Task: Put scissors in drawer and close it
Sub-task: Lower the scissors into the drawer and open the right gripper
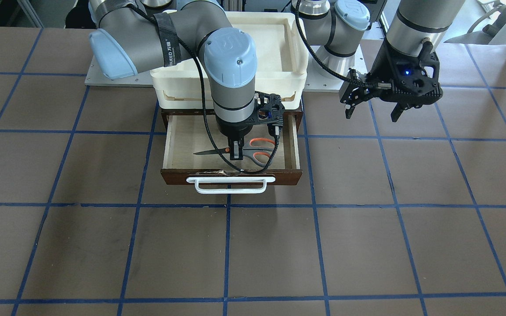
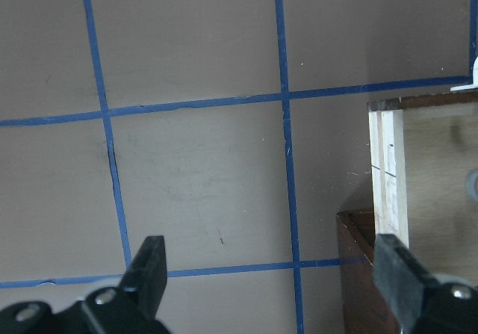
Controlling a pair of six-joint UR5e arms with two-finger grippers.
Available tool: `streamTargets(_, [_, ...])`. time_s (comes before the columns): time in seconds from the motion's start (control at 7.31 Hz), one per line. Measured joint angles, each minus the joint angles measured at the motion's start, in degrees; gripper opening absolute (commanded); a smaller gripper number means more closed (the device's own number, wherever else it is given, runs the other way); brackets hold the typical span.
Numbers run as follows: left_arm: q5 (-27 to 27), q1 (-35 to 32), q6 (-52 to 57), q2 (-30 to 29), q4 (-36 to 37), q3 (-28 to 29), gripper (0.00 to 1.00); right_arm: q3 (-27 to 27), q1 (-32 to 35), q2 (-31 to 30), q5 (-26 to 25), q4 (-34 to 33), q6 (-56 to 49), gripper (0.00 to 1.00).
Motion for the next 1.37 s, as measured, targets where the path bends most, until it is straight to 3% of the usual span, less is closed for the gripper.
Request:
streamTargets(0.14, [-0.06,0.07,0.03,-0.01,0.04,0.0,1.0,0.03,0.0,0.4,0.1,0.01,-0.02,0.07])
streamTargets(0.41, [-0.21,0.98,0.77,0.07,0.19,0.12,1.0,0.37,0.0,0.84,0.15,0.01,-0.04,0.24])
streamTargets(0.55, [-0.21,1.77,1.35,0.19,0.19,0.17,1.0,0.67,0.0,0.85,0.12,-0.03,-0.04,0.73])
streamTargets(0.68, [-0.28,2.24,1.8,0.28,0.18,0.17,1.0,0.84,0.0,0.86,0.12,-0.07,0.01,1.0])
streamTargets(1.37, [-0.71,2.03,1.16,0.21,-0.05,0.1,1.0,0.93,0.0,0.41,-0.48,-0.15,0.39,1.0])
